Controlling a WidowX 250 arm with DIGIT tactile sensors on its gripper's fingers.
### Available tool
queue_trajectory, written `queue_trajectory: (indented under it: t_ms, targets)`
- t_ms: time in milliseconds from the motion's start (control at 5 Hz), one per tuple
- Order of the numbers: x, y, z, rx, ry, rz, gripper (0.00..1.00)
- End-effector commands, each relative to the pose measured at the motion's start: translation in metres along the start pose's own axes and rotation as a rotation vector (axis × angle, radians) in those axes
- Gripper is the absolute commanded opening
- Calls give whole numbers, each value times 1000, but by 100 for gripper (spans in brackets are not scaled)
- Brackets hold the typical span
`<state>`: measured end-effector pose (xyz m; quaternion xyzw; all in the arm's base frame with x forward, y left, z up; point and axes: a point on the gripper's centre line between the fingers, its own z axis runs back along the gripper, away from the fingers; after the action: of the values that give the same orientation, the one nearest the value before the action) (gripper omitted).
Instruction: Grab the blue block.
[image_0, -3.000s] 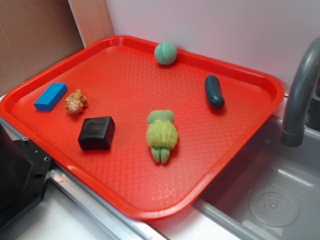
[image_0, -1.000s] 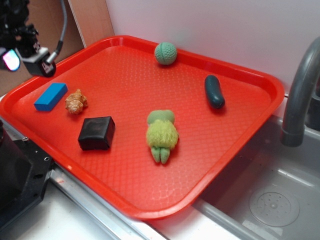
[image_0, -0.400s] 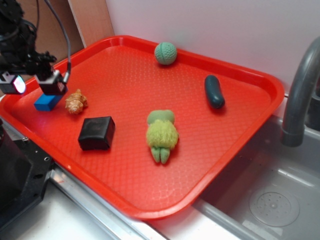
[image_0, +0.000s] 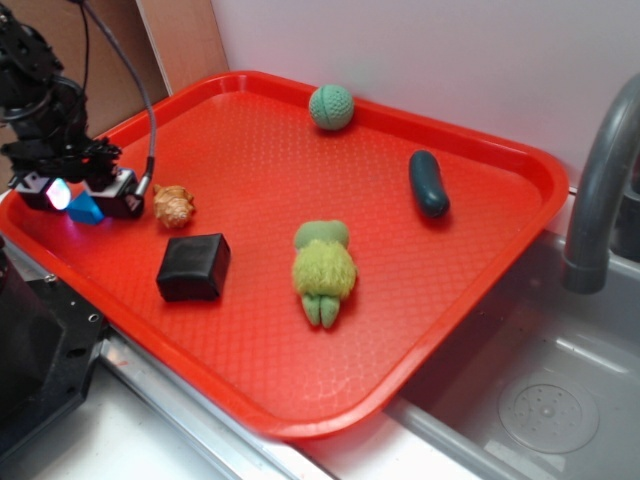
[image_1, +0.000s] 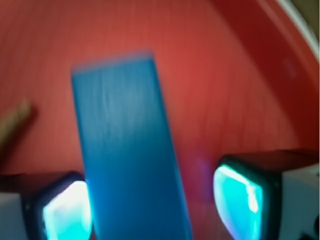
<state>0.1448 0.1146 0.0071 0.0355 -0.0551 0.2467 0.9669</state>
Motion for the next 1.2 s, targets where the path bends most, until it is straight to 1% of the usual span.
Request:
queue_trajectory:
  t_ms: [0, 200, 400, 600, 800, 1000]
  targets:
    - [13, -10, -9, -6, 62, -69, 100]
    - [7, -10, -1, -31, 90, -102, 0]
    - [8, -12, 6, -52, 118, -113, 0]
    - [7, -24, 47, -107, 139, -225, 0]
    - [8, -41, 98, -113, 37, -356, 0]
    - [17, -54, 148, -108, -33, -426, 0]
